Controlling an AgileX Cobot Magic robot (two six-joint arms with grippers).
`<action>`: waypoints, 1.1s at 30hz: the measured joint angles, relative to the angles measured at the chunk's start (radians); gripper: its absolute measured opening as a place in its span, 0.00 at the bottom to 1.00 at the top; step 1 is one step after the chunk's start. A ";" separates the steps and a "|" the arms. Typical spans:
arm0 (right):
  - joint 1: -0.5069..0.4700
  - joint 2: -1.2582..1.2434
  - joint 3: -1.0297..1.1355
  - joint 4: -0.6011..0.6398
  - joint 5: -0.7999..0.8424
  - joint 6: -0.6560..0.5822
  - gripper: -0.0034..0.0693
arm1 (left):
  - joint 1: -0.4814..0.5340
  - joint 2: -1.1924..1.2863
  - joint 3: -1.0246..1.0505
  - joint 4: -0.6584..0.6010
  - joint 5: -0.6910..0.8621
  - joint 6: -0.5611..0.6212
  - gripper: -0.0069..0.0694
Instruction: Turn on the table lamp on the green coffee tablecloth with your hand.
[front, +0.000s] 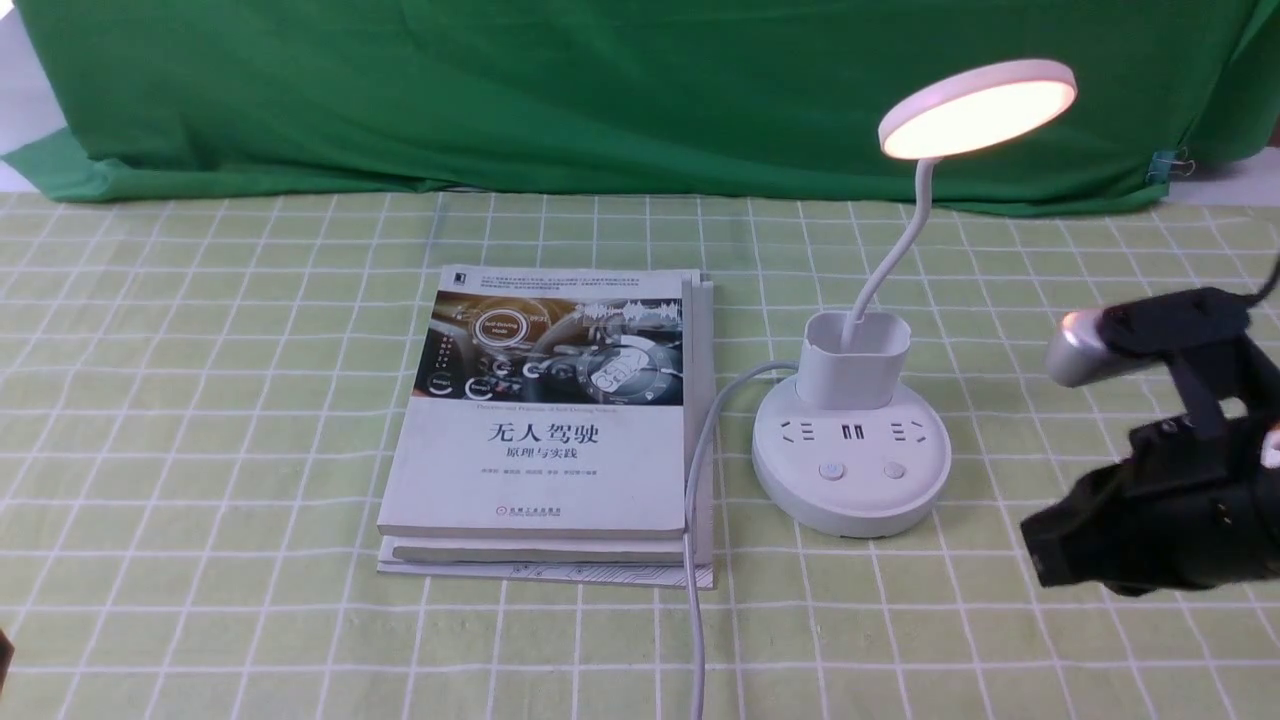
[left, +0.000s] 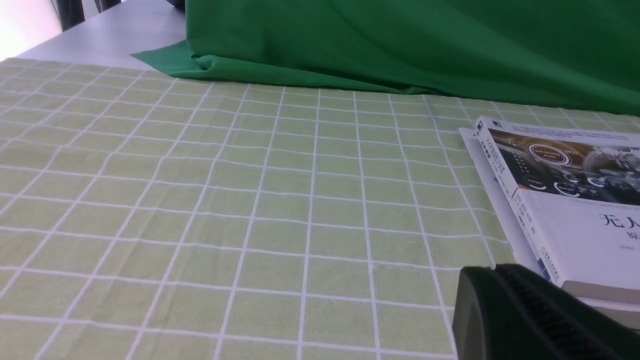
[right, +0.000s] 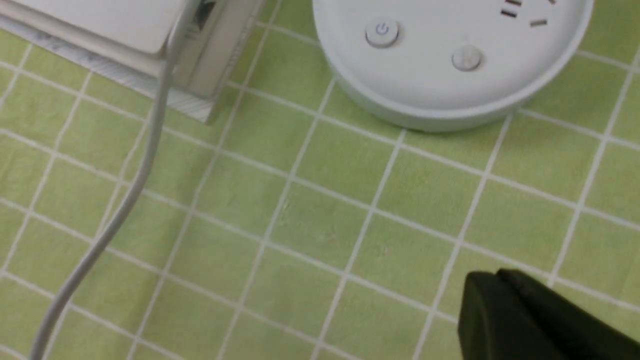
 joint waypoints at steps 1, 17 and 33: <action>0.000 -0.084 0.044 0.000 0.007 0.020 0.09 | 0.000 0.000 0.000 0.000 0.000 0.000 0.09; 0.000 -0.530 0.106 -0.022 0.058 0.142 0.11 | 0.000 0.000 0.000 0.000 0.000 0.000 0.09; -0.293 -1.105 0.642 -0.052 -0.340 -0.165 0.08 | 0.000 0.000 0.000 -0.001 0.000 0.000 0.09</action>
